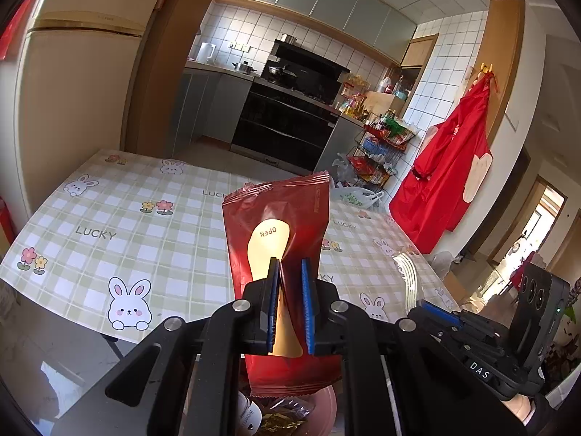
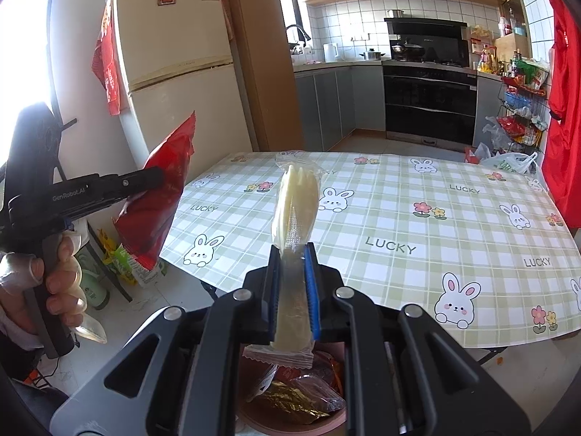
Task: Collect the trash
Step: 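Carry the clear wrapper over the pink bin and open the right tool, then lower the red snack pack over the pink bin and open the left tool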
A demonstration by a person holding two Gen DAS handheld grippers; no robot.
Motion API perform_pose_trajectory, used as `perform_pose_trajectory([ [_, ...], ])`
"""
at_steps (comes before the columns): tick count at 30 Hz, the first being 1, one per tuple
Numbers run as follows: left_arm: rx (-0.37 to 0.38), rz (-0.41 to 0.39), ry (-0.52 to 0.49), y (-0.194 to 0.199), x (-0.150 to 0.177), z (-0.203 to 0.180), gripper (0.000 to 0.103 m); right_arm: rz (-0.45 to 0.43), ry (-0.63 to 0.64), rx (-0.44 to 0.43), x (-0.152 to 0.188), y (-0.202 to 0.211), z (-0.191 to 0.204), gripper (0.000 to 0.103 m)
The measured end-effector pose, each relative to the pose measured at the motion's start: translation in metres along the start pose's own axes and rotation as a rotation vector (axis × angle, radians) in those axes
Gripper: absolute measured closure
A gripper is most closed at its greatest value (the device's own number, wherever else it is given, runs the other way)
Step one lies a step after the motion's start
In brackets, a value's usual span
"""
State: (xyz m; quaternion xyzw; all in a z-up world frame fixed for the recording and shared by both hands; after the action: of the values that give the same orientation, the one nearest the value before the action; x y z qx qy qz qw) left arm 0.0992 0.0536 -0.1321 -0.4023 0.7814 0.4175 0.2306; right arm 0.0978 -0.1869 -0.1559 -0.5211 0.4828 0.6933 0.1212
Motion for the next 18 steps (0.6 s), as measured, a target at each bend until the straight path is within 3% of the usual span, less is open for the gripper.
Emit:
perform_pose_trajectory([
  [9, 0.001, 0.003, -0.001, -0.0006, 0.0006, -0.0007, 0.091, 0.01, 0.017, -0.021, -0.0009, -0.0024, 0.0032, 0.086],
  [18, 0.005, 0.003, -0.005, -0.0004, 0.0014, -0.0012, 0.091, 0.001, 0.029, -0.005, -0.0029, -0.0008, 0.004, 0.064],
])
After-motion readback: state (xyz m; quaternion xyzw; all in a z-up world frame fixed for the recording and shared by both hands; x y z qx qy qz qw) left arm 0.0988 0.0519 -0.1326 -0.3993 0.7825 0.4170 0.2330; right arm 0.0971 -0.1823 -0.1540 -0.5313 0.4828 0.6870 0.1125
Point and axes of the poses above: each gripper's, at about its wrist camera, not at the fingertips, and y roughly against the way its jaws point, z to its left, x to its underside, the point moved 4 cm from there along -y, roughly the way its jaws point, and after that the axes turned 13 degrees about y, right-handed, at the moved point
